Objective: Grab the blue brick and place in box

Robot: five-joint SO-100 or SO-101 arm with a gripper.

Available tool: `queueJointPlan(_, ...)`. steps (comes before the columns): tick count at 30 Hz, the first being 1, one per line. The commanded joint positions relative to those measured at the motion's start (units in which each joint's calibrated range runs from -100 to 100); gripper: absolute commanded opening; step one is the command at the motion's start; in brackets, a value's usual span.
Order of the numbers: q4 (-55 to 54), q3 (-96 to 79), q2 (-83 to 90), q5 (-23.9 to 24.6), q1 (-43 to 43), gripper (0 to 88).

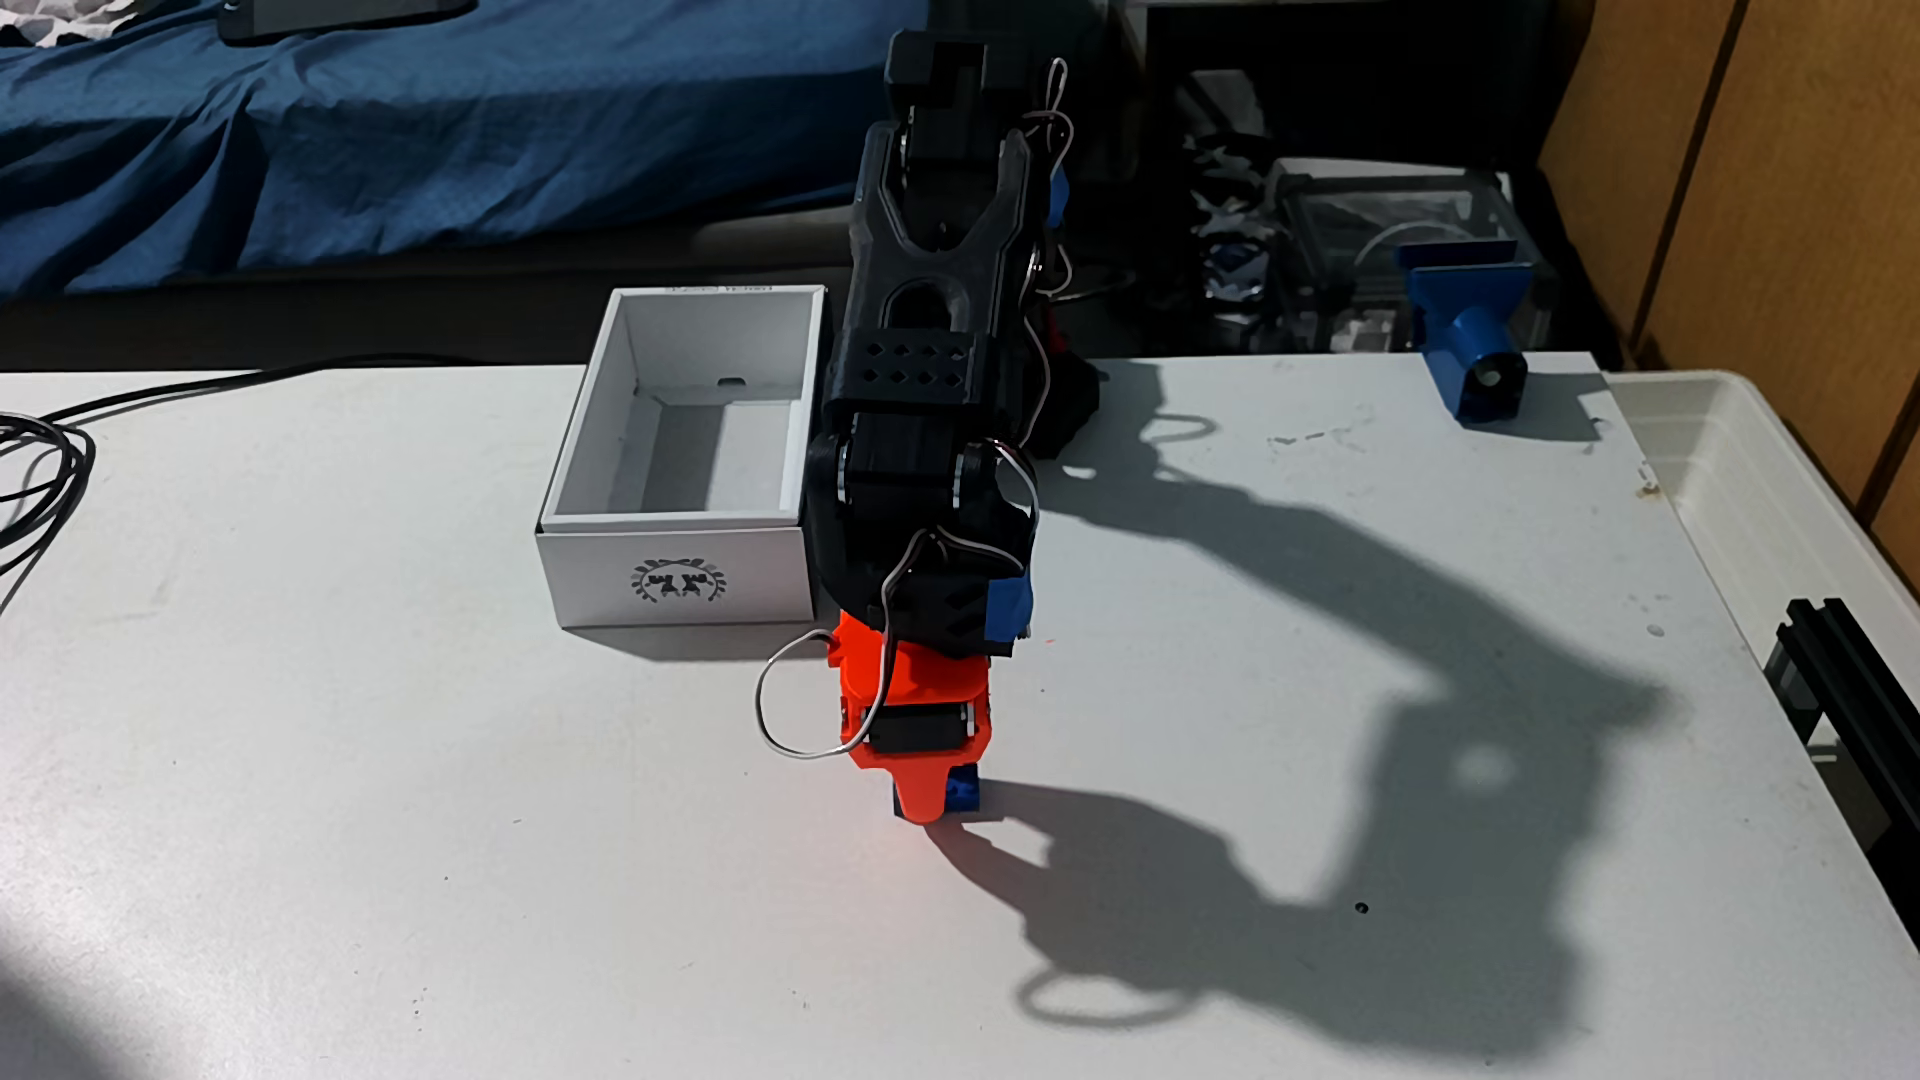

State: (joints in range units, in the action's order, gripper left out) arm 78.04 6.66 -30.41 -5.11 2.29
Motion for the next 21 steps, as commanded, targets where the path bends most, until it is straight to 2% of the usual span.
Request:
queueJointPlan(1, -0.1, 1.0, 0.2, 0.0, -0.1, 8.1)
queueJointPlan(9, 0.2, 1.1, 0.2, 0.1, -0.2, 7.9)
queueJointPlan(14, 0.8, 1.1, 1.2, 0.0, -0.2, 1.1)
queueJointPlan(21, 5.7, 4.3, 5.0, -0.1, 0.5, 1.0)
